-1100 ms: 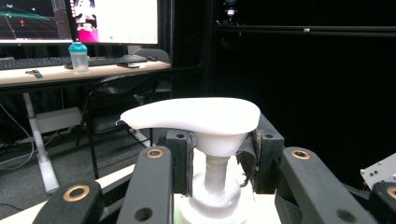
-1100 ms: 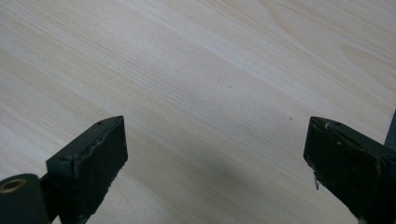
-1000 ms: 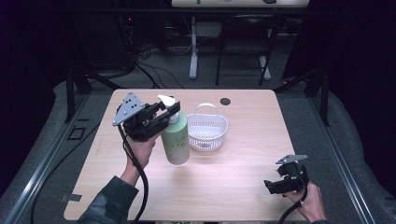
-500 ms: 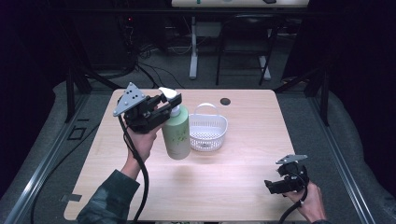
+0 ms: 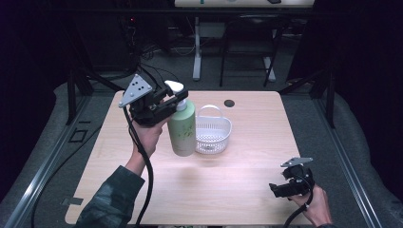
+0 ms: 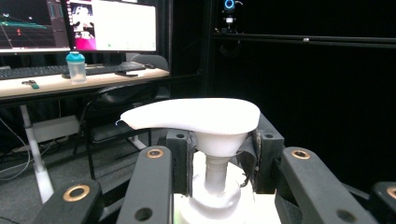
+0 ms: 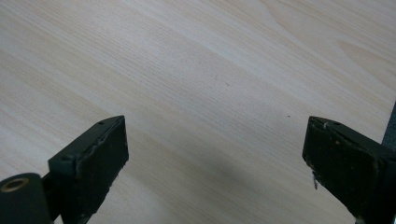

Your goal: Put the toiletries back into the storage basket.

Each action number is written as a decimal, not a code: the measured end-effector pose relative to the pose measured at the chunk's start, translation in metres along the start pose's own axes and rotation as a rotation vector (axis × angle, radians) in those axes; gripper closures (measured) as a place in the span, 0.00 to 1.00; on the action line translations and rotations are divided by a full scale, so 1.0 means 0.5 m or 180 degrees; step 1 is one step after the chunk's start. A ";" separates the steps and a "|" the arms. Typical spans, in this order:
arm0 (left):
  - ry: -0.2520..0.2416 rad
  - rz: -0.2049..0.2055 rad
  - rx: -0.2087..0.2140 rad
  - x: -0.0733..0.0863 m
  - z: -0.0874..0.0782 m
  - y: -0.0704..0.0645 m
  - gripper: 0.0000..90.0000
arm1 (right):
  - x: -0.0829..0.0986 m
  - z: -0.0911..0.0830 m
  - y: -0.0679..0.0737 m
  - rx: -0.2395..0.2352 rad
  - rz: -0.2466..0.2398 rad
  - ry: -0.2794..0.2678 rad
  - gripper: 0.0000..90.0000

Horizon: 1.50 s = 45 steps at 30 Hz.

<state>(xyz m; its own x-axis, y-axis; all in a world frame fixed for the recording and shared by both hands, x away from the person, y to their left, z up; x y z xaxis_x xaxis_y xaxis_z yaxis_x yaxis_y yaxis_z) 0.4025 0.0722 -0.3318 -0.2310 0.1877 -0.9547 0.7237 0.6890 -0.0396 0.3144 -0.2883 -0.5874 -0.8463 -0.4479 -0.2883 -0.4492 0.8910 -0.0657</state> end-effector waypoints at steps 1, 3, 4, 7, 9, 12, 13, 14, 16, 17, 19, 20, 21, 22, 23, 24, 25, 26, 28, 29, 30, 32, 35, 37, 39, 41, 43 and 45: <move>-0.0001 0.0012 0.0000 -0.004 0.002 0.000 0.75 | 0.000 0.000 0.000 0.0000 0.0001 0.0000 0.07; -0.0002 0.0014 0.0004 -0.010 0.005 0.000 0.75 | 0.000 0.000 0.000 -0.0001 0.0005 0.0003 0.07; -0.0002 0.0014 0.0004 -0.010 0.005 0.000 0.75 | 0.000 0.000 0.000 -0.0001 0.0005 0.0003 0.07; -0.0018 0.0012 0.0018 -0.019 0.012 -0.001 0.75 | 0.000 0.000 -0.001 0.0001 0.0000 0.0001 0.07; -0.0011 0.0027 0.0024 -0.024 0.016 -0.001 0.75 | 0.001 0.001 -0.001 0.0000 0.0001 0.0004 0.07; -0.0011 0.0038 0.0023 -0.028 0.021 -0.002 0.75 | 0.000 0.001 0.000 -0.0002 -0.0002 0.0005 0.07; -0.0005 0.0040 0.0025 -0.030 0.022 -0.003 0.75 | 0.000 0.001 0.000 -0.0002 -0.0002 0.0005 0.07; -0.0002 0.0046 0.0023 -0.031 0.024 -0.002 0.75 | 0.000 0.001 0.000 -0.0003 -0.0003 0.0006 0.07; -0.0012 0.0042 0.0029 -0.035 0.027 -0.003 0.75 | 0.001 0.001 0.000 -0.0002 -0.0004 0.0006 0.07; -0.0039 0.0021 0.0042 -0.041 0.032 -0.003 0.75 | 0.001 0.001 -0.001 0.0002 -0.0006 0.0008 0.07; -0.0035 0.0028 0.0047 -0.043 0.033 -0.003 0.75 | 0.001 0.001 0.000 -0.0005 0.0000 0.0009 0.07; -0.0033 0.0027 0.0054 -0.045 0.035 -0.003 0.75 | 0.001 0.001 0.000 -0.0005 0.0000 0.0009 0.07; -0.0036 0.0024 0.0059 -0.047 0.038 -0.003 0.75 | 0.001 0.001 0.000 -0.0006 0.0001 0.0009 0.07; -0.0043 0.0020 0.0073 -0.050 0.040 -0.004 0.75 | 0.001 0.002 0.000 -0.0006 0.0000 0.0012 0.07; -0.0034 0.0024 0.0079 -0.053 0.046 -0.005 0.75 | 0.001 0.002 0.000 -0.0005 0.0001 0.0013 0.07; -0.0041 0.0019 0.0081 -0.055 0.048 -0.006 0.75 | 0.001 0.002 0.000 -0.0005 -0.0004 0.0014 0.07; -0.0038 0.0031 0.0081 -0.057 0.051 -0.006 0.75 | 0.001 0.002 -0.001 0.0008 -0.0015 0.0017 0.07; -0.0038 0.0031 0.0081 -0.057 0.051 -0.006 0.75 | 0.001 0.002 -0.001 0.0008 -0.0015 0.0017 0.07; -0.0036 0.0037 0.0080 -0.060 0.058 -0.008 0.75 | 0.002 0.002 -0.001 0.0007 -0.0014 0.0017 0.08; -0.0036 0.0037 0.0080 -0.060 0.058 -0.008 0.75 | 0.002 0.002 -0.001 -0.0001 -0.0007 0.0018 0.08; -0.0035 0.0035 0.0083 -0.061 0.061 -0.008 0.75 | 0.002 0.002 -0.001 -0.0001 -0.0007 0.0018 0.08; -0.0029 0.0038 0.0085 -0.062 0.066 -0.008 0.75 | 0.002 0.003 -0.001 0.0004 -0.0012 0.0022 0.08; -0.0010 0.0044 0.0087 -0.064 0.075 -0.007 0.75 | 0.002 0.003 0.000 -0.0017 -0.0011 0.0023 0.08; -0.0012 0.0049 0.0081 -0.065 0.078 -0.007 0.75 | 0.002 0.003 0.000 -0.0011 -0.0015 0.0026 0.08; -0.0015 0.0053 0.0072 -0.066 0.084 -0.007 0.75 | 0.003 0.004 -0.001 -0.0004 -0.0021 0.0035 0.08; -0.0012 0.0049 0.0073 -0.067 0.086 -0.007 0.75 | 0.003 0.004 -0.001 -0.0007 -0.0021 0.0036 0.08; -0.0019 0.0047 0.0077 -0.069 0.090 -0.007 0.75 | 0.003 0.005 -0.001 -0.0006 -0.0028 0.0036 0.08; -0.0020 0.0046 0.0083 -0.070 0.095 -0.007 0.75 | 0.003 0.005 -0.001 -0.0006 -0.0031 0.0035 0.08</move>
Point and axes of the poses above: each handheld gripper's, and its own axes: z roughly forward along the jaws, x roughly out of its underside, y roughly to its left, the point moved 7 cm from there along z, roughly forward along the jaws, and after that the axes turned 15 degrees about y, right-handed, at the moved point
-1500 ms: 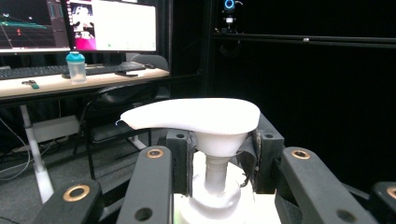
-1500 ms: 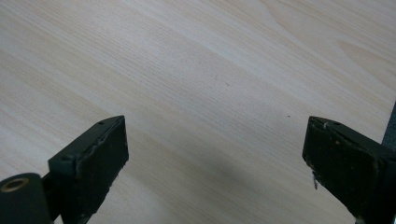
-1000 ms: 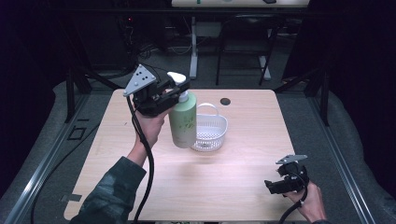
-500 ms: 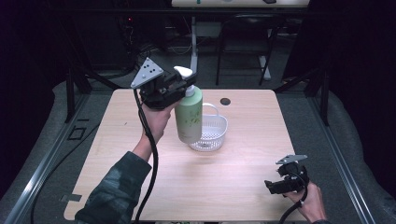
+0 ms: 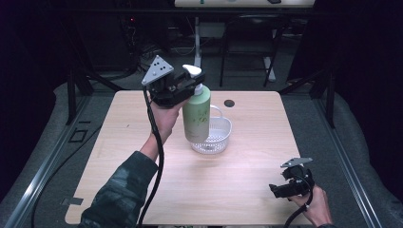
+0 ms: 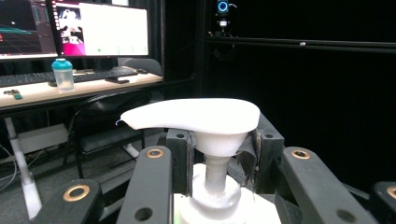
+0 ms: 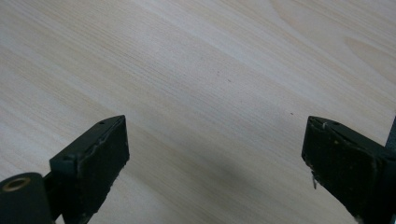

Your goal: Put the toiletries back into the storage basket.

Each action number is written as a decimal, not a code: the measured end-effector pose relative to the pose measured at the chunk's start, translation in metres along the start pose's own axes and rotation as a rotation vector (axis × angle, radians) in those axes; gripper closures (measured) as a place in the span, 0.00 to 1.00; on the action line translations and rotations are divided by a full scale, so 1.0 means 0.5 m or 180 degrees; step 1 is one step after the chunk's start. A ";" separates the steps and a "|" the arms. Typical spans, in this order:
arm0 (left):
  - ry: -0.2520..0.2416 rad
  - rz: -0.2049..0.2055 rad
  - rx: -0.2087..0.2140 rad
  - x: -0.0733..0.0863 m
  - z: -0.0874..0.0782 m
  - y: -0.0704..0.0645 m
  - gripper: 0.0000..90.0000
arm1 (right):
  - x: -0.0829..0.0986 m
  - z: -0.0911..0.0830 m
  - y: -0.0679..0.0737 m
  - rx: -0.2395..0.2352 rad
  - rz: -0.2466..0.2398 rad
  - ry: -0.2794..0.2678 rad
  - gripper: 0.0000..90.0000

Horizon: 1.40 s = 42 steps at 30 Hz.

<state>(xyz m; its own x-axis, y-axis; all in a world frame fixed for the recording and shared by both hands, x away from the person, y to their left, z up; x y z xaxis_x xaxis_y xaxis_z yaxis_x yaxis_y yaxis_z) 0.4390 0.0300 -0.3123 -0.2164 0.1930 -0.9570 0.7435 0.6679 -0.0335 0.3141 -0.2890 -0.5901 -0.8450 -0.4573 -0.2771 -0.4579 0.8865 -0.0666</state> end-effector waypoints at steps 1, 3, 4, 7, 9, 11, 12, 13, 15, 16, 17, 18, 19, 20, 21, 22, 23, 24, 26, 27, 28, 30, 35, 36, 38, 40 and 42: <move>0.0003 0.0005 -0.0001 0.000 0.002 0.000 0.75 | 0.000 0.000 0.000 -0.0002 0.0006 0.0006 0.08; 0.0005 0.0008 -0.0005 -0.002 0.006 0.000 0.75 | 0.000 0.000 0.000 -0.0002 0.0003 0.0010 0.08; 0.0008 0.0011 -0.0008 -0.002 0.007 0.000 0.75 | 0.001 0.000 0.000 -0.0001 -0.0003 0.0012 0.08; 0.0007 0.0010 -0.0009 -0.003 0.013 0.001 0.75 | 0.001 0.000 0.001 -0.0021 0.0006 0.0012 0.08; 0.0006 0.0012 -0.0015 -0.004 0.016 0.002 0.75 | 0.001 0.000 0.001 -0.0020 0.0001 0.0010 0.08; 0.0006 -0.0001 -0.0019 -0.004 0.021 0.002 0.75 | 0.001 0.000 0.001 -0.0013 -0.0004 0.0010 0.08; 0.0014 0.0010 -0.0018 -0.004 0.023 0.003 0.75 | 0.001 0.000 0.001 -0.0013 -0.0004 0.0010 0.08; 0.0005 -0.0001 -0.0009 -0.004 0.026 0.003 0.75 | 0.001 0.000 0.001 -0.0011 -0.0011 0.0007 0.08; 0.0019 0.0002 -0.0007 -0.004 0.031 0.004 0.75 | 0.001 0.000 0.001 -0.0017 -0.0003 0.0008 0.08; 0.0017 -0.0004 -0.0004 -0.006 0.036 0.004 0.75 | 0.001 0.001 0.002 -0.0017 -0.0002 0.0009 0.08; 0.0017 -0.0004 -0.0004 -0.006 0.036 0.004 0.75 | 0.001 0.001 0.002 -0.0017 -0.0002 0.0009 0.08; 0.0016 -0.0001 -0.0001 -0.008 0.041 0.003 0.75 | 0.001 0.001 0.002 -0.0015 -0.0002 0.0010 0.08; 0.0016 -0.0001 -0.0001 -0.008 0.041 0.003 0.75 | 0.001 0.001 0.002 -0.0015 -0.0002 0.0010 0.08; 0.0016 -0.0008 -0.0002 -0.010 0.044 0.003 0.75 | 0.001 0.001 0.002 -0.0023 0.0000 0.0010 0.08; 0.0020 -0.0001 -0.0002 -0.010 0.045 0.003 0.75 | 0.001 0.001 0.003 -0.0024 -0.0001 0.0010 0.08; 0.0026 0.0009 -0.0001 -0.013 0.050 0.003 0.75 | 0.001 0.001 0.003 -0.0023 -0.0003 0.0011 0.08; 0.0026 0.0009 -0.0001 -0.013 0.050 0.003 0.75 | 0.001 0.001 0.003 -0.0023 -0.0003 0.0011 0.08; 0.0025 0.0009 0.0003 -0.014 0.052 0.003 0.75 | 0.001 0.001 0.003 -0.0025 -0.0003 0.0011 0.08; 0.0027 0.0014 0.0003 -0.017 0.056 0.003 0.75 | 0.001 0.001 0.003 -0.0023 -0.0006 0.0012 0.08; 0.0031 0.0018 0.0002 -0.018 0.057 0.003 0.75 | 0.001 0.001 0.002 -0.0019 -0.0009 0.0011 0.08; 0.0026 0.0025 0.0001 -0.019 0.059 0.003 0.75 | 0.001 0.001 0.002 -0.0019 -0.0008 0.0011 0.08; 0.0030 0.0034 -0.0002 -0.020 0.063 0.003 0.75 | 0.001 0.001 0.002 -0.0021 -0.0011 0.0012 0.08; 0.0050 0.0069 -0.0024 -0.020 0.074 0.003 0.75 | 0.002 0.002 0.004 -0.0025 -0.0021 0.0019 0.08; 0.0050 0.0069 -0.0024 -0.020 0.074 0.003 0.75 | 0.002 0.002 0.004 -0.0025 -0.0021 0.0019 0.08; 0.0052 0.0058 -0.0028 -0.019 0.079 0.004 0.75 | 0.002 0.002 0.004 -0.0026 -0.0018 0.0023 0.08; 0.0054 0.0051 -0.0015 -0.017 0.083 0.005 0.75 | 0.001 0.002 0.005 -0.0025 -0.0021 0.0023 0.08; 0.0044 0.0039 -0.0007 -0.016 0.085 0.006 0.75 | 0.002 0.002 0.005 -0.0023 -0.0027 0.0024 0.08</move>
Point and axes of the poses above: each handheld gripper's, and its own axes: z roughly forward along the jaws, x roughly out of its underside, y roughly to its left, the point moved 7 cm from there along z, roughly forward along the jaws, and after that the axes turned 15 degrees about y, right-handed, at the moved point
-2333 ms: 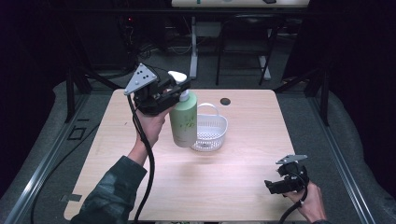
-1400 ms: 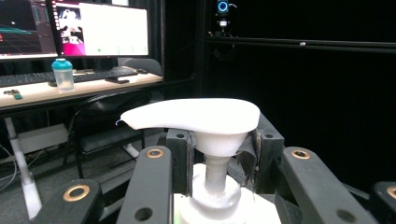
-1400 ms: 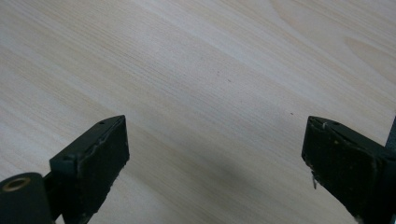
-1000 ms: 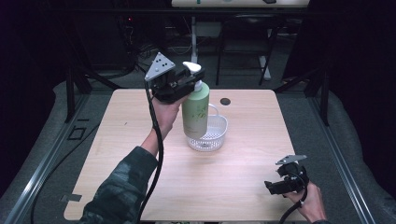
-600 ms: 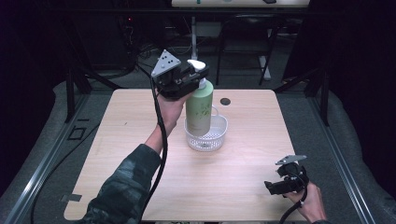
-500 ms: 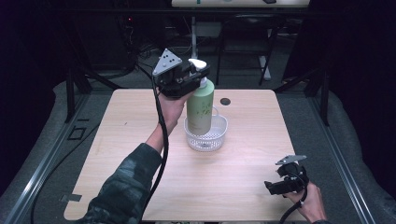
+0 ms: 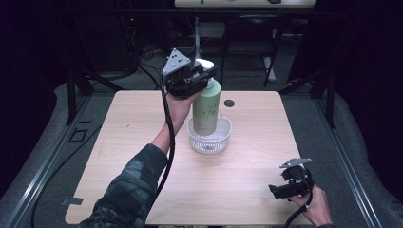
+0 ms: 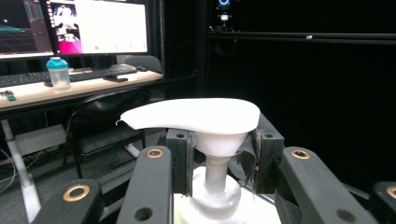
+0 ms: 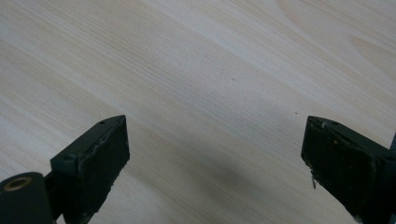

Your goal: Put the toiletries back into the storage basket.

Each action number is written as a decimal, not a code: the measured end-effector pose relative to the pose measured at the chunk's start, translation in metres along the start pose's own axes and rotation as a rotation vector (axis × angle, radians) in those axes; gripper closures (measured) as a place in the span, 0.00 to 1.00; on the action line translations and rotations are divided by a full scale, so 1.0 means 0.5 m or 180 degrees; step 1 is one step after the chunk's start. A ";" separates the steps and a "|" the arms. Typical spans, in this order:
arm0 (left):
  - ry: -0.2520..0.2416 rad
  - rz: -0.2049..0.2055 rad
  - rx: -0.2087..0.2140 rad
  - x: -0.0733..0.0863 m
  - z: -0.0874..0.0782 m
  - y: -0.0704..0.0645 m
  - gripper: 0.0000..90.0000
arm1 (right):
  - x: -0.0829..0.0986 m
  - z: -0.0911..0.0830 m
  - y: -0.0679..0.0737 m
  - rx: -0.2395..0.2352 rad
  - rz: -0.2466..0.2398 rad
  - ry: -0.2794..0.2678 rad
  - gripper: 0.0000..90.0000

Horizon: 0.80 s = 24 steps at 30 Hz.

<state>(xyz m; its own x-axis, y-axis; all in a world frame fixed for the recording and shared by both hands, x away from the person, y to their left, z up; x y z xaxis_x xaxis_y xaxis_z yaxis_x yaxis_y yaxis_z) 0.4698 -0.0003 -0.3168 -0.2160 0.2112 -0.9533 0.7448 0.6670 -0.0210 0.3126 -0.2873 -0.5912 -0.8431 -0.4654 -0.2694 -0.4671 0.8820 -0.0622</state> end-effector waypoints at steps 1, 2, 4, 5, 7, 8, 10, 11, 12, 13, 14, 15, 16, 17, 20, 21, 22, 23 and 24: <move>0.0002 -0.0003 0.0000 0.001 0.001 0.001 0.75 | 0.000 0.000 0.000 -0.0001 0.0001 0.0001 0.08; 0.0004 -0.0007 -0.0006 0.001 0.002 0.001 0.75 | 0.000 0.000 -0.001 0.0007 -0.0003 0.0003 0.08; -0.0004 -0.0013 -0.0008 0.002 0.006 0.002 0.75 | 0.001 0.000 -0.001 0.0006 -0.0001 0.0002 0.08; -0.0005 -0.0010 -0.0009 0.002 0.007 0.002 0.75 | 0.000 0.000 0.000 -0.0003 0.0008 0.0000 0.08; 0.0004 0.0002 -0.0014 0.004 0.010 0.003 0.75 | 0.001 0.000 0.000 0.0005 0.0004 0.0001 0.08; -0.0004 -0.0018 -0.0013 0.005 0.014 0.004 0.75 | 0.000 0.000 0.000 -0.0005 0.0007 -0.0002 0.08; -0.0001 -0.0015 -0.0012 0.006 0.015 0.005 0.75 | 0.001 0.000 0.000 -0.0005 0.0005 0.0001 0.08; 0.0000 -0.0015 -0.0012 0.006 0.016 0.007 0.75 | 0.001 0.000 0.000 -0.0006 0.0004 0.0003 0.08; -0.0009 -0.0025 -0.0011 0.006 0.018 0.007 0.75 | 0.001 0.000 0.000 -0.0008 0.0002 0.0003 0.08; -0.0007 -0.0020 -0.0013 0.007 0.020 0.009 0.75 | 0.001 0.000 0.000 -0.0008 0.0002 0.0004 0.08; -0.0001 -0.0020 -0.0022 0.008 0.023 0.010 0.75 | 0.001 0.000 0.000 0.0000 0.0000 0.0004 0.08; -0.0001 -0.0020 -0.0022 0.008 0.023 0.010 0.75 | 0.001 0.000 0.000 0.0000 0.0000 0.0004 0.08; 0.0001 -0.0020 -0.0027 0.009 0.025 0.010 0.75 | 0.001 0.000 0.000 0.0000 -0.0001 0.0002 0.08; -0.0001 -0.0017 -0.0031 0.009 0.027 0.010 0.75 | 0.002 -0.001 0.000 0.0000 0.0001 0.0004 0.08; 0.0003 -0.0032 -0.0029 0.011 0.032 0.012 0.75 | 0.002 -0.001 0.000 0.0001 -0.0002 0.0004 0.08; 0.0007 -0.0032 -0.0028 0.012 0.034 0.013 0.75 | 0.002 -0.001 0.000 -0.0007 -0.0005 -0.0006 0.08; 0.0010 -0.0041 -0.0030 0.014 0.037 0.013 0.75 | 0.002 -0.001 0.000 -0.0005 -0.0007 -0.0007 0.08; 0.0010 -0.0041 -0.0030 0.014 0.037 0.013 0.75 | 0.002 -0.001 0.000 -0.0005 -0.0007 -0.0007 0.08; -0.0012 -0.0046 -0.0024 0.014 0.039 0.013 0.75 | 0.002 -0.002 -0.001 0.0008 -0.0022 -0.0011 0.08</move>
Point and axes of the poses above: each handheld gripper's, and its own axes: z roughly forward along the jaws, x roughly out of its underside, y roughly to its left, the point moved 7 cm from there along z, roughly forward along the jaws, and after that the axes turned 15 degrees about y, right-handed, at the moved point
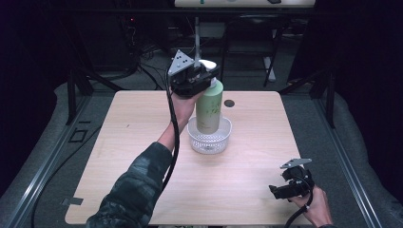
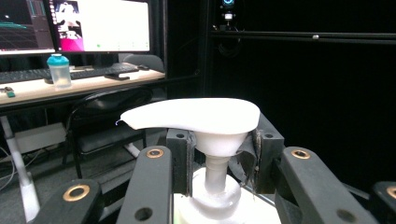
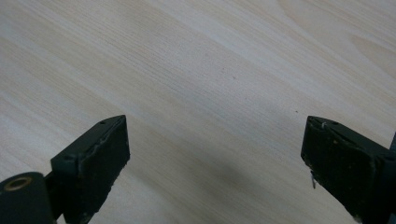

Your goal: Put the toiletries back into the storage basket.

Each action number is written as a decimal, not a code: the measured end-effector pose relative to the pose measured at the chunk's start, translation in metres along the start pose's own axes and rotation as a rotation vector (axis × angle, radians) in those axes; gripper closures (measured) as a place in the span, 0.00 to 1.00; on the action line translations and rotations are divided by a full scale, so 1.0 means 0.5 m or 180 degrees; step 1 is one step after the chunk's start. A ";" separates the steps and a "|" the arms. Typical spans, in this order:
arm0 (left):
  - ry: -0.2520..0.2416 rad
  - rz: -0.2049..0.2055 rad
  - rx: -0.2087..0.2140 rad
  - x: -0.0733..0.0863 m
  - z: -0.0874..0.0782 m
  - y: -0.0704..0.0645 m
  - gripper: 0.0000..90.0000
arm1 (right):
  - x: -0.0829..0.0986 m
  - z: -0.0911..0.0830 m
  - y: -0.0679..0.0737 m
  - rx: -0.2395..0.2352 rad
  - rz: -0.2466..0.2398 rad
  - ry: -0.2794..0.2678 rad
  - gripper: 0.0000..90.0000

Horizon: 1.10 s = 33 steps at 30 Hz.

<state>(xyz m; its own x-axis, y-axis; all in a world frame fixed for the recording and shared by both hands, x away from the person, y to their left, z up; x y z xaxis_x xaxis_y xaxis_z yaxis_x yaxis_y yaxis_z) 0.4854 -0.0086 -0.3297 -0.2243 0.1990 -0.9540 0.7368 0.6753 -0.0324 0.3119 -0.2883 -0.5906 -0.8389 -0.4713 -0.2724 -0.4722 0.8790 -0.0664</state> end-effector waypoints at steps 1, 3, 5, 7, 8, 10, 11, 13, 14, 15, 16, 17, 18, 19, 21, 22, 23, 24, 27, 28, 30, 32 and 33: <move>0.0000 0.0010 -0.0006 0.001 0.001 0.000 0.75 | 0.000 0.000 0.000 0.0000 0.0000 0.0000 0.08; -0.0002 0.0014 -0.0014 0.004 0.006 0.000 0.75 | 0.001 0.001 0.002 -0.0024 0.0017 0.0004 0.08; -0.0008 0.0012 -0.0019 0.007 0.010 0.000 0.75 | 0.001 0.000 0.001 -0.0020 0.0013 0.0004 0.08; 0.0014 0.0003 -0.0025 0.011 0.014 0.002 0.75 | 0.001 0.001 0.002 -0.0022 0.0010 0.0005 0.08; 0.0010 0.0000 -0.0025 0.013 0.016 0.003 0.75 | 0.001 0.001 0.002 -0.0022 0.0010 0.0005 0.08; 0.0022 -0.0019 -0.0039 0.018 0.021 0.006 0.75 | 0.002 0.002 0.001 -0.0023 0.0004 0.0010 0.08; 0.0022 -0.0019 -0.0039 0.018 0.021 0.006 0.75 | 0.002 0.002 0.001 -0.0023 0.0004 0.0010 0.08; 0.0024 -0.0024 -0.0059 0.020 0.024 0.009 0.75 | 0.002 0.002 0.001 -0.0016 -0.0001 0.0014 0.08; 0.0023 -0.0019 -0.0073 0.022 0.025 0.010 0.75 | 0.002 0.002 0.002 -0.0019 0.0006 0.0013 0.08; 0.0017 -0.0016 -0.0077 0.022 0.026 0.011 0.75 | 0.002 0.002 0.003 -0.0021 0.0006 0.0013 0.08; 0.0016 -0.0012 -0.0085 0.023 0.026 0.011 0.75 | 0.001 0.002 0.003 -0.0025 0.0008 0.0009 0.08; 0.0004 -0.0011 -0.0086 0.024 0.027 0.012 0.75 | 0.002 0.002 0.003 -0.0024 0.0008 0.0016 0.08; -0.0004 -0.0012 -0.0084 0.024 0.027 0.013 0.75 | 0.002 0.002 0.003 -0.0023 0.0009 0.0014 0.08; -0.0005 -0.0024 -0.0090 0.025 0.027 0.013 0.75 | 0.002 0.002 0.002 -0.0026 0.0003 0.0013 0.08; -0.0007 -0.0029 -0.0070 0.029 0.029 0.014 0.75 | 0.002 0.002 0.002 -0.0026 0.0004 0.0013 0.08; -0.0005 -0.0034 -0.0071 0.031 0.030 0.015 0.75 | 0.002 0.002 0.002 -0.0026 0.0004 0.0013 0.08; -0.0010 -0.0043 -0.0073 0.032 0.032 0.015 0.75 | 0.002 0.002 0.003 -0.0023 0.0006 0.0015 0.08; -0.0001 -0.0051 -0.0077 0.036 0.034 0.016 0.75 | 0.002 0.002 0.003 -0.0022 0.0004 0.0017 0.08; -0.0002 -0.0056 -0.0071 0.040 0.039 0.015 0.75 | 0.002 0.002 0.004 -0.0025 0.0009 0.0020 0.08; -0.0005 -0.0046 -0.0063 0.041 0.040 0.015 0.75 | 0.002 0.002 0.004 -0.0024 0.0009 0.0020 0.08; 0.0002 -0.0043 -0.0064 0.044 0.043 0.014 0.75 | 0.002 0.002 0.004 -0.0026 0.0008 0.0019 0.08; 0.0016 -0.0048 -0.0052 0.048 0.045 0.015 0.75 | 0.002 0.002 0.003 -0.0029 0.0008 0.0023 0.08; 0.0013 -0.0064 -0.0053 0.049 0.047 0.015 0.75 | 0.002 0.002 0.003 -0.0029 0.0008 0.0023 0.08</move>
<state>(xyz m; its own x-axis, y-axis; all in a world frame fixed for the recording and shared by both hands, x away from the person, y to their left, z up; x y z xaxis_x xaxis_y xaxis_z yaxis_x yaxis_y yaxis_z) 0.5002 -0.0152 -0.3603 -0.2416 0.1880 -0.9520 0.7214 0.6910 -0.0466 0.3105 -0.2873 -0.5922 -0.8420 -0.4697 -0.2656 -0.4726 0.8794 -0.0569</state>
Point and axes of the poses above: each handheld gripper's, and its own axes: z roughly forward along the jaws, x roughly out of its underside, y roughly to its left, the point moved 7 cm from there along z, roughly forward along the jaws, and after that the axes turned 15 degrees about y, right-handed, at the moved point
